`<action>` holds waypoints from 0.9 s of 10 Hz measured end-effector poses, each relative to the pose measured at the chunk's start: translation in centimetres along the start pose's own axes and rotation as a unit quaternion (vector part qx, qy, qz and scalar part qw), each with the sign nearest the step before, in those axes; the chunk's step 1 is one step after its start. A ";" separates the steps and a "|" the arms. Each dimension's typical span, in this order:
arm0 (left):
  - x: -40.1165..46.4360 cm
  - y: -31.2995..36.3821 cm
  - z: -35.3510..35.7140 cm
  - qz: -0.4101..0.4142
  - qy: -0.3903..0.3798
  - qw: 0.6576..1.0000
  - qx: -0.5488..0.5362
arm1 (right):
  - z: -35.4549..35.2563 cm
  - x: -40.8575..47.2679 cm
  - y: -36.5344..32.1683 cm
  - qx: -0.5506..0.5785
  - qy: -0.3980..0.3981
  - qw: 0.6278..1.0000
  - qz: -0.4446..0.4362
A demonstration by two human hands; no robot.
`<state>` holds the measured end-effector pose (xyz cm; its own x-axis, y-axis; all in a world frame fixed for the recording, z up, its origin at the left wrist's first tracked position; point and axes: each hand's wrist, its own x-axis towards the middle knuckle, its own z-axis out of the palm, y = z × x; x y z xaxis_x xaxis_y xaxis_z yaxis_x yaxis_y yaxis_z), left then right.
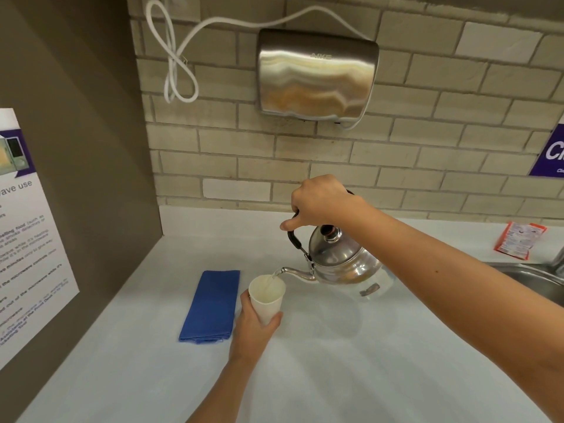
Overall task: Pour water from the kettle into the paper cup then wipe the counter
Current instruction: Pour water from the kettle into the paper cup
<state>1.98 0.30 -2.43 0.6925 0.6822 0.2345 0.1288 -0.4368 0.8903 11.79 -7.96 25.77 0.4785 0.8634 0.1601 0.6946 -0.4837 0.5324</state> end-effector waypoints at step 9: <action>0.0 0.0 0.0 0.003 -0.001 1.000 -0.007 | -0.2 0.0 0.2 -0.006 -0.007 1.000 0.011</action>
<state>1.98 0.29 -2.46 0.6948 0.6783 0.2392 0.1144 -0.4326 0.8943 11.76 -8.03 26.03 0.5009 0.8507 0.1591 0.6782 -0.5001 0.5386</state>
